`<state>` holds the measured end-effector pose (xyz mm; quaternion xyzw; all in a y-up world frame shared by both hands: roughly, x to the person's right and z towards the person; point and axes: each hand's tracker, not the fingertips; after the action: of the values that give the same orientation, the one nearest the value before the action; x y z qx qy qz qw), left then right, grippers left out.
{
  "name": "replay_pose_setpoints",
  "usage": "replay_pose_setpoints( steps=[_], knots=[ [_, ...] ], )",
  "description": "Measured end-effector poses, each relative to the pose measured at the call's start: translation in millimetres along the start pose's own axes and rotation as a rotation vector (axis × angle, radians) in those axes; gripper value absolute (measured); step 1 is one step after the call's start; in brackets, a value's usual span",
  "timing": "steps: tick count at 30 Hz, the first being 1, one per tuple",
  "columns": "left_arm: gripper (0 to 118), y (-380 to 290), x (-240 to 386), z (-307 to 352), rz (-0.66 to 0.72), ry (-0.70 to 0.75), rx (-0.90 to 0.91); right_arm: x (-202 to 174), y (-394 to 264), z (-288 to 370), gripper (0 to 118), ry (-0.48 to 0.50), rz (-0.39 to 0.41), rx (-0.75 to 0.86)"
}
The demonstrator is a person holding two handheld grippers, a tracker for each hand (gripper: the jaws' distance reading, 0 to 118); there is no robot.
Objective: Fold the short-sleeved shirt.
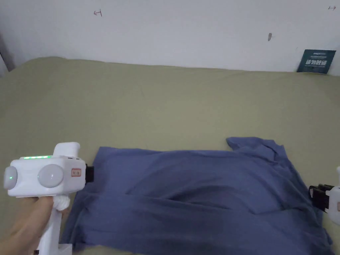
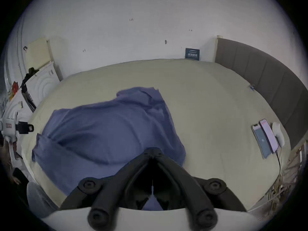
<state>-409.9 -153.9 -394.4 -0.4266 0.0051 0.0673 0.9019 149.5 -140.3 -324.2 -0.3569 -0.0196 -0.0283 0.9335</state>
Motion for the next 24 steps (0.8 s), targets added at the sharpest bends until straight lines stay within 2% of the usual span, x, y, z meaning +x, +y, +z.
replay_pose_setpoints(
  steps=[2,4,5,6,8,9,12,14,16,17,18,19,20,21,22,24],
  knots=[
    [0,27.3,2.2,-30.0,0.017,-0.006,-0.018,-3.5,11.8,-19.0,0,-0.001,0.034,-0.013],
    [2,47.9,8.9,-53.7,-0.011,0.049,-0.029,-0.9,18.4,-43.0,0,-0.002,0.048,-0.038],
    [8,56.3,10.4,-65.8,-0.028,0.071,-0.036,0.2,21.3,-50.7,0,-0.002,0.054,-0.044],
    [32,63.9,9.5,-77.9,-0.026,0.088,-0.033,2.0,24.0,-59.1,0,-0.001,0.057,-0.053],
    [101,75.1,10.2,-101.4,-0.016,0.108,-0.072,4.7,25.9,-75.9,0,-0.019,0.08,-0.077],
    [118,77.9,9.7,-114.0,-0.014,0.138,-0.086,7.1,27.2,-83.3,0,-0.027,0.09,-0.084],
    [117,81.4,12.6,-131.7,-0.054,0.175,-0.081,9.9,31.0,-98.4,0,-0.049,0.111,-0.098],
    [108,76.4,15.5,-142.7,-0.089,0.183,-0.167,15.4,36.4,-108.9,0,-0.062,0.106,-0.107],
    [81,69.6,18.5,-135.0,-0.091,0.147,-0.149,29.4,45.4,-127.5,0,-0.075,0.089,-0.119],
    [62,68.9,21.5,-126.2,-0.06,0.115,-0.124,33.2,50.8,-132.7,0,-0.077,0.079,-0.121],
    [7,67.0,24.6,-120.3,-0.082,0.143,-0.108,36.3,56.3,-138.0,0,-0.084,0.065,-0.12],
    [0,65.1,25.3,-117.5,-0.112,0.142,-0.087,34.7,61.3,-142.2,1,-0.091,0.061,-0.123],
    [0,62.9,24.3,-115.4,-0.1,0.093,-0.095,35.6,65.9,-147.9,1,-0.093,0.056,-0.127],
    [0,63.5,29.9,-110.8,-0.088,0.112,-0.113,37.5,70.4,-155.5,6,-0.11,0.049,-0.124],
    [0,62.2,31.8,-109.9,-0.093,0.105,-0.125,40.0,74.9,-164.4,29,-0.122,0.05,-0.127],
    [0,63.9,25.8,-115.5,-0.097,0.099,-0.129,35.5,78.5,-176.5,115,-0.15,0.028,-0.189]
  ],
)
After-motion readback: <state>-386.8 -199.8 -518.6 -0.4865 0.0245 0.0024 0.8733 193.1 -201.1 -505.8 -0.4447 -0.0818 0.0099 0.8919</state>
